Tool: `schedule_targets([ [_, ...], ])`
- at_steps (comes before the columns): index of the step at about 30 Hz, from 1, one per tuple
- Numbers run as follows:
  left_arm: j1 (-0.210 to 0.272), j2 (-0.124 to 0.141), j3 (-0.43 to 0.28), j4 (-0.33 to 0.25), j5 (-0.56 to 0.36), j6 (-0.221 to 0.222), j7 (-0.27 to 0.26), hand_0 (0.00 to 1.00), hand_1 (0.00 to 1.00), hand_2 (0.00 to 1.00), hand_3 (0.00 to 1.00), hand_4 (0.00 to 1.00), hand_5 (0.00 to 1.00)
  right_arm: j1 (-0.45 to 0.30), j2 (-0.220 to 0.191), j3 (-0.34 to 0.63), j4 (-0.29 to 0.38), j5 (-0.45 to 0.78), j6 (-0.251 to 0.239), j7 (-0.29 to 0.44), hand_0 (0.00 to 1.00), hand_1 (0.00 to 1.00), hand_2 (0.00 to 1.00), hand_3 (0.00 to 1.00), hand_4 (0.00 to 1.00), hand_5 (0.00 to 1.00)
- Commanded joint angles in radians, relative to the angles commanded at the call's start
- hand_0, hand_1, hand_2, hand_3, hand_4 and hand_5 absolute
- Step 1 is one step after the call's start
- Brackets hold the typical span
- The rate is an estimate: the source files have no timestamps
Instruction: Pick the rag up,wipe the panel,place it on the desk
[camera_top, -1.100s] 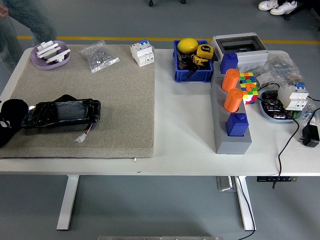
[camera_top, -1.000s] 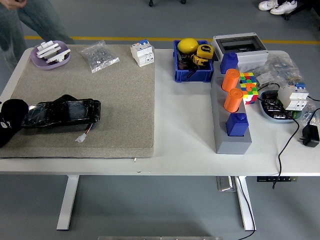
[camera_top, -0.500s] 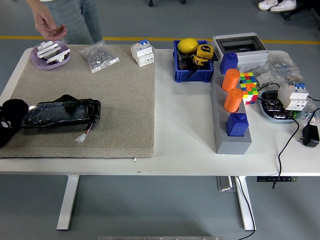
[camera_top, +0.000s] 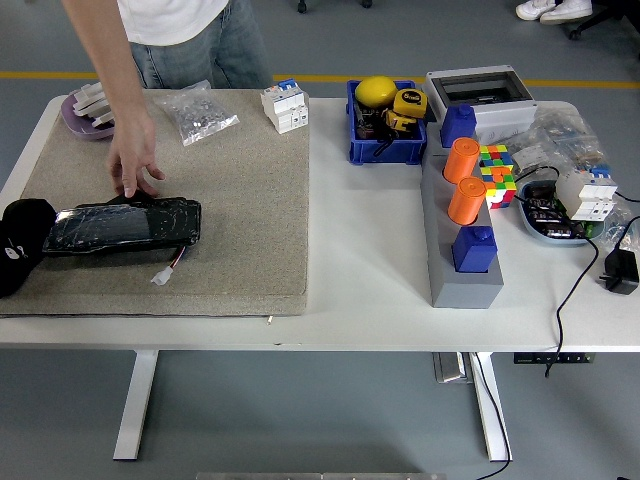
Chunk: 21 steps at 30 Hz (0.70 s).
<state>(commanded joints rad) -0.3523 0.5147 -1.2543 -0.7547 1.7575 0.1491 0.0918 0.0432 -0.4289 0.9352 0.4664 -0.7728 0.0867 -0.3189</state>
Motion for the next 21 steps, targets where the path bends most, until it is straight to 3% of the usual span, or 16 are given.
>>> schedule_targets([
  [1, 0.001, 0.0, -0.001, -0.001, 0.003, 0.005, -0.001, 0.224, 0.216, 0.572, 0.565, 0.564, 0.076, -0.001, 0.0, 0.0, 0.0, 0.0, 0.0, 0.0, 0.729, 0.565, 0.715, 0.749, 0.998, 0.594],
  [6, 0.007, 0.001, 0.0, -0.003, 0.018, 0.024, 0.001, 0.224, 0.216, 0.572, 0.565, 0.564, 0.076, -0.005, 0.0, 0.0, -0.002, 0.001, 0.0, 0.001, 0.729, 0.565, 0.715, 0.749, 0.998, 0.594],
  [7, 0.01, 0.0, 0.001, -0.002, 0.023, 0.026, 0.002, 0.195, 0.151, 0.555, 0.542, 0.379, 0.002, -0.004, 0.0, -0.001, -0.002, 0.0, 0.001, 0.001, 0.729, 0.565, 0.716, 0.751, 0.998, 0.592],
  [12, 0.019, 0.0, -0.001, -0.005, 0.041, 0.028, 0.007, 0.195, 0.151, 0.555, 0.542, 0.379, 0.002, -0.004, -0.001, -0.001, -0.003, 0.0, 0.0, 0.001, 0.729, 0.565, 0.716, 0.751, 0.998, 0.592],
  [13, 0.022, 0.0, -0.005, -0.009, 0.044, 0.03, 0.006, 0.192, 0.123, 0.542, 0.507, 0.18, 0.002, -0.004, -0.001, -0.002, -0.003, 0.0, 0.001, 0.0, 0.729, 0.565, 0.716, 0.751, 0.998, 0.594],
  [18, 0.048, -0.001, -0.055, -0.05, 0.067, 0.022, 0.012, 0.192, 0.123, 0.542, 0.507, 0.18, 0.002, -0.004, -0.001, -0.004, -0.005, 0.002, 0.002, 0.0, 0.729, 0.565, 0.716, 0.751, 0.998, 0.594],
  [19, 0.055, -0.001, -0.068, -0.063, 0.073, 0.02, 0.014, 0.192, 0.119, 0.553, 0.466, 0.089, 0.002, -0.004, -0.001, -0.005, -0.005, 0.002, 0.002, 0.0, 0.729, 0.564, 0.716, 0.752, 0.998, 0.594],
  [21, 0.077, -0.002, -0.105, -0.113, 0.086, 0.017, 0.018, 0.192, 0.119, 0.553, 0.466, 0.089, 0.002, -0.005, -0.001, -0.007, -0.006, 0.003, 0.003, -0.001, 0.729, 0.564, 0.716, 0.752, 0.998, 0.594],
])
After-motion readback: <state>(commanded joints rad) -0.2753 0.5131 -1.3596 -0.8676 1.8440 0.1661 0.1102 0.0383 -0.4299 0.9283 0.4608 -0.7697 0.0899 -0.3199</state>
